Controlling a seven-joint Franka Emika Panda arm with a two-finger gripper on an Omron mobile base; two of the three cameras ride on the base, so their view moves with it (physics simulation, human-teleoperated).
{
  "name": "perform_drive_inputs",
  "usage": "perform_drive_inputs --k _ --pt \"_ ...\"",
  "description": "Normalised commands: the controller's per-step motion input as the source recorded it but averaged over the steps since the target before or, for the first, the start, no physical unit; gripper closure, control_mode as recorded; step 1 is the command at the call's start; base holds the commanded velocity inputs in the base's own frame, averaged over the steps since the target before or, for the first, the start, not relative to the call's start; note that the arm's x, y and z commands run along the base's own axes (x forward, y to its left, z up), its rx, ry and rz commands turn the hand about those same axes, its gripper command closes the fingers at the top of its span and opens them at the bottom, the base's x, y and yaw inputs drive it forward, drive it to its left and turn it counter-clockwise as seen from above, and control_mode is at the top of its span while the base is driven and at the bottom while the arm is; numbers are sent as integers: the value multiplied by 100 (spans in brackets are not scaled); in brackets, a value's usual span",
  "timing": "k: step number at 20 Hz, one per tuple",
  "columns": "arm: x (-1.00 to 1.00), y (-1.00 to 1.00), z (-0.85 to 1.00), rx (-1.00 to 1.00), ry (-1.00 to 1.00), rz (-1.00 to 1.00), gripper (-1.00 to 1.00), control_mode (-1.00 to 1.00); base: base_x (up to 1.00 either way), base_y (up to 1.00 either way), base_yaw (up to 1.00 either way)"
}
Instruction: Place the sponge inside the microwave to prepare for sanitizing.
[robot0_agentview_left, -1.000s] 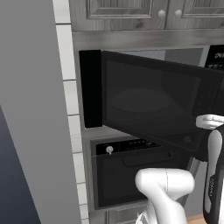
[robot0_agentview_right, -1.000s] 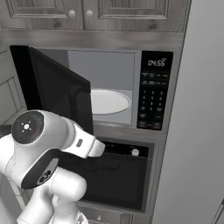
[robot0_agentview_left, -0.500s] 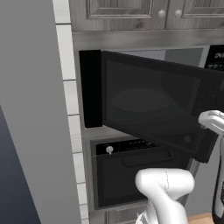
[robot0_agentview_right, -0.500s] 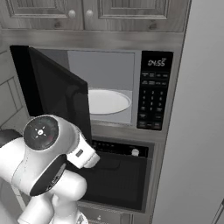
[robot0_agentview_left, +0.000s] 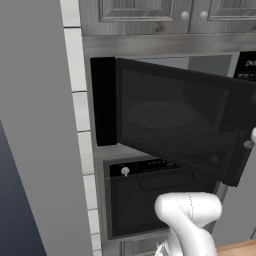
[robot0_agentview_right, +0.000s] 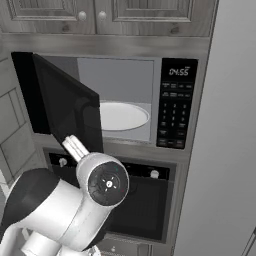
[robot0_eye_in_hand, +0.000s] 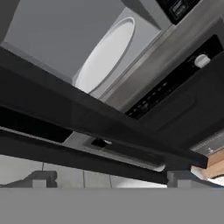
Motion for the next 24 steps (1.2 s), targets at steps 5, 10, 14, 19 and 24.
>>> perform_drive_inputs --k 5,10,14,19,24 --pt "-17 -50 11 14 0 4 -100 -100 0 0 0" --pt "3 -37 5 17 0 0 -100 -100 0 0 0" --pt "45 -8 0 23 4 0 -100 -100 0 0 0" --pt "60 -1 -7 30 4 1 -100 -100 0 0 0" --pt "40 -19 0 19 6 0 -100 -100 0 0 0"
